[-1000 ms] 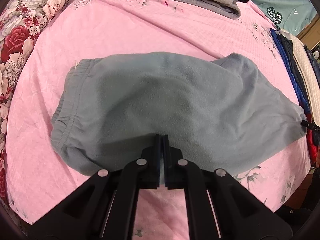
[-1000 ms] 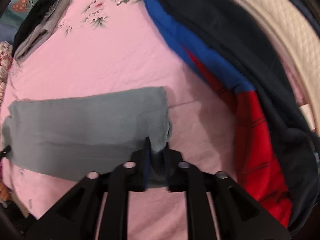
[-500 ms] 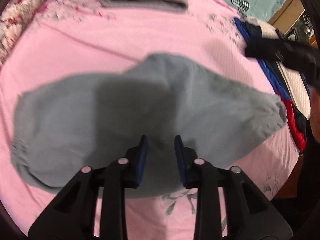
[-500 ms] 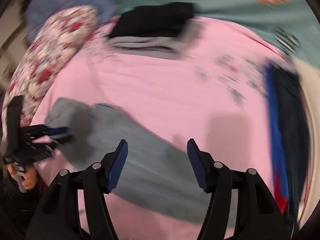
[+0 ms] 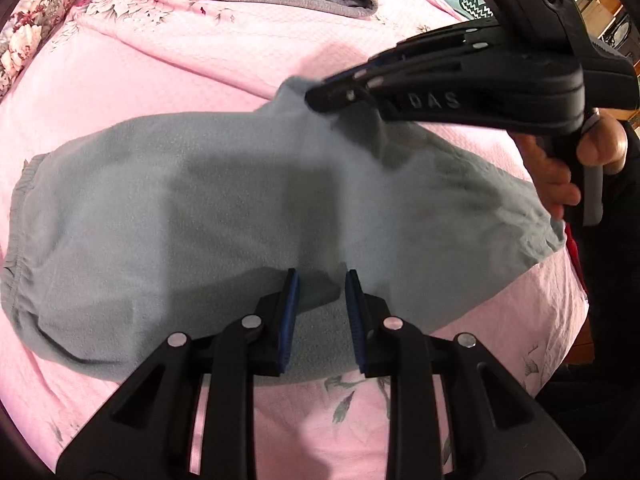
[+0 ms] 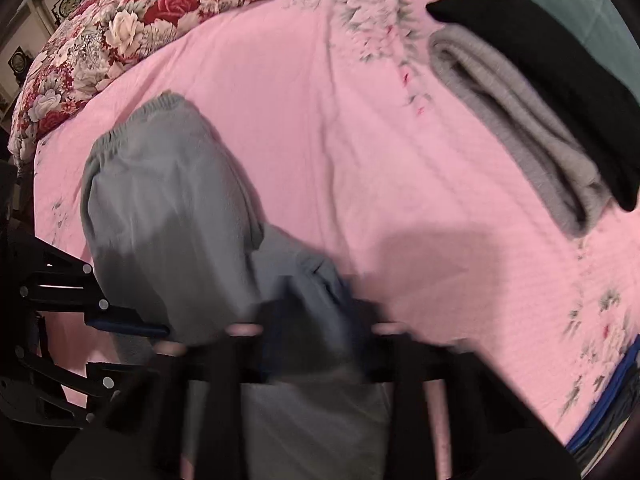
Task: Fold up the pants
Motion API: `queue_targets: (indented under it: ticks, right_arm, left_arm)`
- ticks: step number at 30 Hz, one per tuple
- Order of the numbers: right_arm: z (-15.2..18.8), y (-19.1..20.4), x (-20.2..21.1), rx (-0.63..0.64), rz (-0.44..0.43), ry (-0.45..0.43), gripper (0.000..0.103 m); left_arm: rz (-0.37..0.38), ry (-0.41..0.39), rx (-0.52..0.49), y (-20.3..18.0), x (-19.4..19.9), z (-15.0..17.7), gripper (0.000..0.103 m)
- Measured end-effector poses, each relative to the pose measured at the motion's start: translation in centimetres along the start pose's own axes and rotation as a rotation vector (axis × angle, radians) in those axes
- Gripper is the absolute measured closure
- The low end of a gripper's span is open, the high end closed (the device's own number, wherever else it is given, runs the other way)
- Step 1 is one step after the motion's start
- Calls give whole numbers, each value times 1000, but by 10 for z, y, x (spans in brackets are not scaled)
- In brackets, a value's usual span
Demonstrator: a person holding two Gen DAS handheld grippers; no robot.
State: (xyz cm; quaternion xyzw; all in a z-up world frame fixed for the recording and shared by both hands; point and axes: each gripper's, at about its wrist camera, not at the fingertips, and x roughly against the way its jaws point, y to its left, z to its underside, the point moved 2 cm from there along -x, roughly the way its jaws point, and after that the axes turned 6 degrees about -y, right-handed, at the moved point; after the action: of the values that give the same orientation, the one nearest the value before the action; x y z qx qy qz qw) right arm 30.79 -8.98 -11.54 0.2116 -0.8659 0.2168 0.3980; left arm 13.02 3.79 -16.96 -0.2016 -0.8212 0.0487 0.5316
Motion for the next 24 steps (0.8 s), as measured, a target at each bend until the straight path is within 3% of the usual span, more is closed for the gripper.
queue_targets:
  ticks: [5, 9, 11, 12, 13, 15, 18, 21, 24]
  right_arm:
    - [-7, -20, 11, -103, 98, -74, 99]
    - [-5, -30, -19, -146, 98, -2, 99]
    - [-5, -30, -19, -145, 96, -6, 97]
    - [-5, -33, -18, -160, 81, -4, 90]
    - [-5, -36, -16, -174, 90, -7, 77]
    - [-5, -44, -1, -208, 115, -36, 64]
    - [4, -52, 46, -272, 123, -117, 64]
    - [32, -58, 83, -392, 142, -140, 63]
    - [77, -38, 92, -466, 80, -99, 84]
  left_arm:
    - [-20, 2, 14, 4, -5, -5, 79]
    - [-38, 5, -6, -1, -9, -4, 78]
    - [-42, 10, -19, -3, -7, -5, 78]
    - [-38, 18, -19, -4, -7, -7, 78]
    - [-38, 21, -11, -1, -4, -11, 77]
    - [-49, 1, -3, 1, 4, -24, 77]
    - [-1, -19, 25, 1, 9, -52, 77]
    - [47, -12, 39, -3, -10, -85, 77]
    - [61, 25, 29, -12, -44, -107, 85]
